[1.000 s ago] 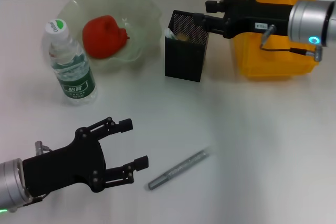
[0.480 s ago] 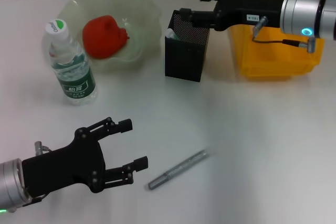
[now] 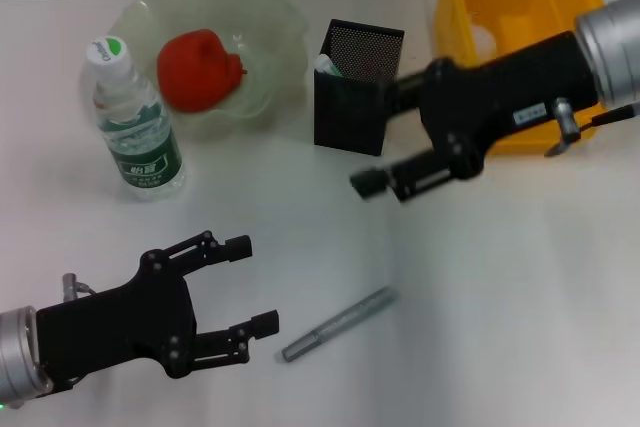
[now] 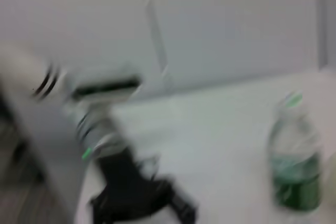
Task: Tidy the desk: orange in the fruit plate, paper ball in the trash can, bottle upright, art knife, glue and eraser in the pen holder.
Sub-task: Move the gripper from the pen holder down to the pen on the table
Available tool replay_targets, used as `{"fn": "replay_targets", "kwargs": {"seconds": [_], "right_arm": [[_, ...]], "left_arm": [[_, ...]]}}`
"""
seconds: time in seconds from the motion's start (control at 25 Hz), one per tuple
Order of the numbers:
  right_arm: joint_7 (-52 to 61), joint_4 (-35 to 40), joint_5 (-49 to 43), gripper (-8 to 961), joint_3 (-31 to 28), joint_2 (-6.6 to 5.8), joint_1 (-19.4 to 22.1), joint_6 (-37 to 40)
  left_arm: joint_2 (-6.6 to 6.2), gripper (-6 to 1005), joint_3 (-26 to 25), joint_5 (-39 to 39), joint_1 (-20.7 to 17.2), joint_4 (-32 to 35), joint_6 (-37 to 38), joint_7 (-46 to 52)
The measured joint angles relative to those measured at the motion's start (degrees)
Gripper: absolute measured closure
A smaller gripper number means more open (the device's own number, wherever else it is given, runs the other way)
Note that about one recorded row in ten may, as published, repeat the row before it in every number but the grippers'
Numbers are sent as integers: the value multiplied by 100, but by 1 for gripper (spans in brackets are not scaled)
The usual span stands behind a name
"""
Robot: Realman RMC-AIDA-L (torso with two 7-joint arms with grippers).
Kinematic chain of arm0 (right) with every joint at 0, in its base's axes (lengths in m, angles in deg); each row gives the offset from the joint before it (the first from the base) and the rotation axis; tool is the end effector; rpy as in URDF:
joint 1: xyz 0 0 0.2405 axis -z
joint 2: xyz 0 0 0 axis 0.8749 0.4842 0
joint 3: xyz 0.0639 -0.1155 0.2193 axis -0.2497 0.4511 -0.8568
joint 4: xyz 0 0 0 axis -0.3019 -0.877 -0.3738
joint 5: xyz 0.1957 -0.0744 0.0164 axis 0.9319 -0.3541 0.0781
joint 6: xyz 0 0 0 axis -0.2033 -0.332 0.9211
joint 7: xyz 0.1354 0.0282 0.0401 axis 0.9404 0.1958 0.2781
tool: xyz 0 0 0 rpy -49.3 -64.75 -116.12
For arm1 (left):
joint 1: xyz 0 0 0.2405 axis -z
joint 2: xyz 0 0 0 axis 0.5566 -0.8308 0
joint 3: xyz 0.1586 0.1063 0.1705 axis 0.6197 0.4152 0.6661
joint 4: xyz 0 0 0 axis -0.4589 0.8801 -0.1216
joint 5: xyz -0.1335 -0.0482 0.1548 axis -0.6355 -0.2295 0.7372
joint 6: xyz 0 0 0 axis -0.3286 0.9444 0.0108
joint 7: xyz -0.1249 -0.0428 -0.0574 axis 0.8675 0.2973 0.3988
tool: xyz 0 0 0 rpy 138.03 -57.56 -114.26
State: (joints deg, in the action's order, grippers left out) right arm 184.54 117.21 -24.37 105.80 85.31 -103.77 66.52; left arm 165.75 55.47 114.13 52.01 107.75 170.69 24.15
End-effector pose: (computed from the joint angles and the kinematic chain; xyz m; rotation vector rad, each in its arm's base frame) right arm 0.1396 0.3551 0.0123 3.0285 -0.2081 -0.3955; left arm -0.3013 0.2204 -0.0358 -2.6996 -0.3967 -1.0222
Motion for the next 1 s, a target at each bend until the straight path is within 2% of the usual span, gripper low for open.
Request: {"fn": "replay_targets", "kwargs": {"seconds": [0.16,0.32,0.64,0.68,1.0], "right_arm": [[177,0,-1026,216,205,43,-458,153],[250,-4,-1581,217,905,152,-739,85],[250,-36,-1773,218,2322,282,-1008,-323],[250,-36,-1773,218,2322,282,-1008,-323],[360,-75,-1749,217,3442,336,-1106,-1019]], "left_arm": [[-1,153,77,1,4,0,-33,3],[-18,153,80,0,-6,0,-81,6],[-44,153,92,20,-3,-1,-141,43],[-44,153,92,38,-4,2,-148,44],[-24,152,54,130,2,49,-248,86]]}}
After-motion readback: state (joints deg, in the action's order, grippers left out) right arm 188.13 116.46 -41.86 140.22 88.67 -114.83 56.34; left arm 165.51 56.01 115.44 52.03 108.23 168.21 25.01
